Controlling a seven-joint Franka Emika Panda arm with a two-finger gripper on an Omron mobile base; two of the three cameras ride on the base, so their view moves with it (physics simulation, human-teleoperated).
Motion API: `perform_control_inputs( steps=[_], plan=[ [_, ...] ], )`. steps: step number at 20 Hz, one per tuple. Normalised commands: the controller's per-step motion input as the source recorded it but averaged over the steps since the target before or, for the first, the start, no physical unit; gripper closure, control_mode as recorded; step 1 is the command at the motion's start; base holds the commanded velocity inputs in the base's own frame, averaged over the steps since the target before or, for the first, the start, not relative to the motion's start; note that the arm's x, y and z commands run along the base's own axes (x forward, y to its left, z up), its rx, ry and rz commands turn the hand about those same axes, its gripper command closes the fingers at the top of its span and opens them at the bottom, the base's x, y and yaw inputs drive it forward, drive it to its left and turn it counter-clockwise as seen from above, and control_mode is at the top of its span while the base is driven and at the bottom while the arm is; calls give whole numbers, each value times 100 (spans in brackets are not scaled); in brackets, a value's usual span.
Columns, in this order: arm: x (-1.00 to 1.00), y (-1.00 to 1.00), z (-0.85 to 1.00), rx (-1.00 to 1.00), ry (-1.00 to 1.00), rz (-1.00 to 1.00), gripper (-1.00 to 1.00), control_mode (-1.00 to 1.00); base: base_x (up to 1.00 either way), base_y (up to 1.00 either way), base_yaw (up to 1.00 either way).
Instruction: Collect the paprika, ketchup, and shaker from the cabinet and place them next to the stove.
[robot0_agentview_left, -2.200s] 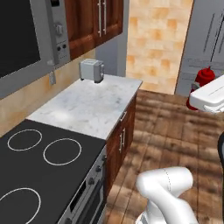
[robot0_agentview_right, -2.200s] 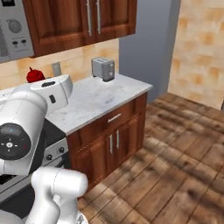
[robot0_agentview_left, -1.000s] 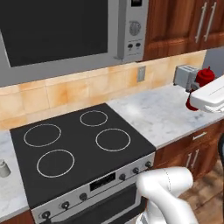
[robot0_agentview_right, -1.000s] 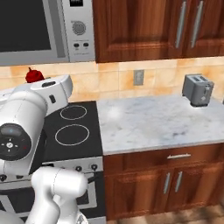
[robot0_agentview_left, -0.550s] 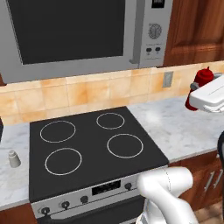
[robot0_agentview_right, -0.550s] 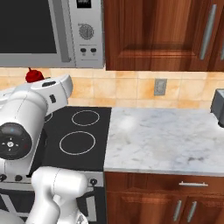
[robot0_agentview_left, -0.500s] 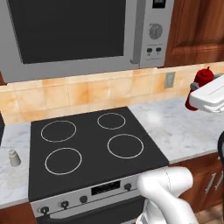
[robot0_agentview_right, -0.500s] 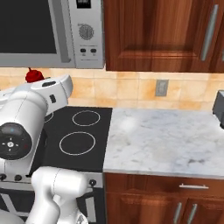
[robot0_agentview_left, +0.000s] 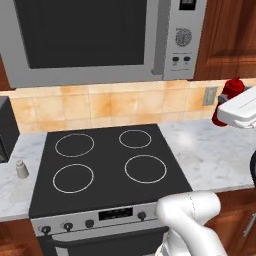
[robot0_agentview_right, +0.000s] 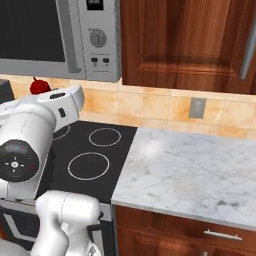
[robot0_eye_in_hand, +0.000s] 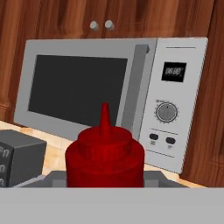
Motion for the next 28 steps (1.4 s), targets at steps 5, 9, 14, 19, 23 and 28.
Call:
perform_control_inputs(
  steps=[5,9,14,19,23,28],
  plan=[
    [3,0,-4,0,0,0,100,-100,36,-24,17],
    [37,-13,-31,0,-1,3,100,-100,0,0,0],
    [42,-36,-37,0,0,7,100,-100,0,0,0],
    [38,-45,-53,0,2,9,100,-100,0,0,0],
    [46,-34,-64,0,6,6,100,-100,0,0,0],
    [72,-14,-62,0,12,5,100,-100,0,0,0]
  ],
)
